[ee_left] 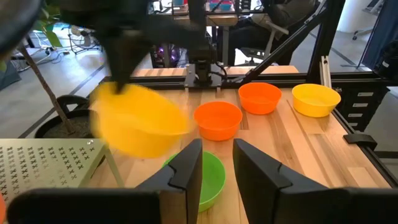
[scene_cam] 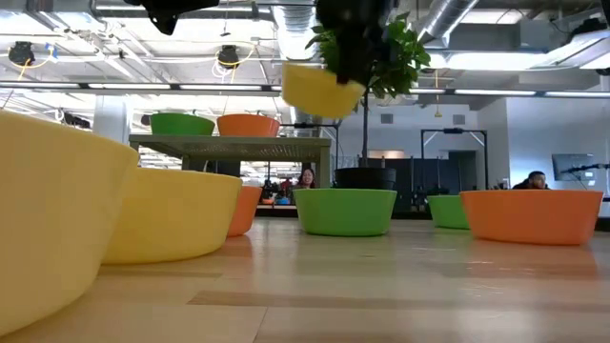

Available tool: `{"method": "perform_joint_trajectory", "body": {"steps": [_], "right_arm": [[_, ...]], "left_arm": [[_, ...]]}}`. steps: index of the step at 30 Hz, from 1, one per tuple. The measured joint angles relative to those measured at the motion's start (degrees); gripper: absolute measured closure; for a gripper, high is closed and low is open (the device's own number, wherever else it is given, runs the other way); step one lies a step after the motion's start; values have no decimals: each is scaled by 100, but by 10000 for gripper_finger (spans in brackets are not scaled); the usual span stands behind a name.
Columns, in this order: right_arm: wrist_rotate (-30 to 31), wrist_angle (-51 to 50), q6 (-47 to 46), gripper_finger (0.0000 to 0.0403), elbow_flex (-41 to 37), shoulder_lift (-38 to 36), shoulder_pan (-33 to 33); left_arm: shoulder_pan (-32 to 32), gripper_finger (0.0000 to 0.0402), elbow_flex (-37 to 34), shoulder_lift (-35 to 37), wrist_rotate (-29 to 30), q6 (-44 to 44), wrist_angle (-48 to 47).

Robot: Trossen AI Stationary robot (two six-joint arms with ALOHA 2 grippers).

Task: Pick & Place Mini bowls
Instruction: Put the yellow bowl on the shelf

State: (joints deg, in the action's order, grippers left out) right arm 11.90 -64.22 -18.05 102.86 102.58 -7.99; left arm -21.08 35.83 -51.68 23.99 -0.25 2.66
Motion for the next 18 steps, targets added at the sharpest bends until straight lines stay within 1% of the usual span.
{"method": "perform_joint_trajectory", "body": {"steps": [4,8,13,18], "right_arm": [[-1,317,-50,399,-1,3,-564],[-22,751,-472,394,-1,3,-877],[-42,804,-590,394,-1,3,-983],[-47,797,-605,400,-3,75,-764]], "left_arm": [[0,310,0,0,0,0,0],[1,310,0,0,0,2,34],[0,310,0,0,-2,2,42],[2,310,0,0,0,2,42]]}}
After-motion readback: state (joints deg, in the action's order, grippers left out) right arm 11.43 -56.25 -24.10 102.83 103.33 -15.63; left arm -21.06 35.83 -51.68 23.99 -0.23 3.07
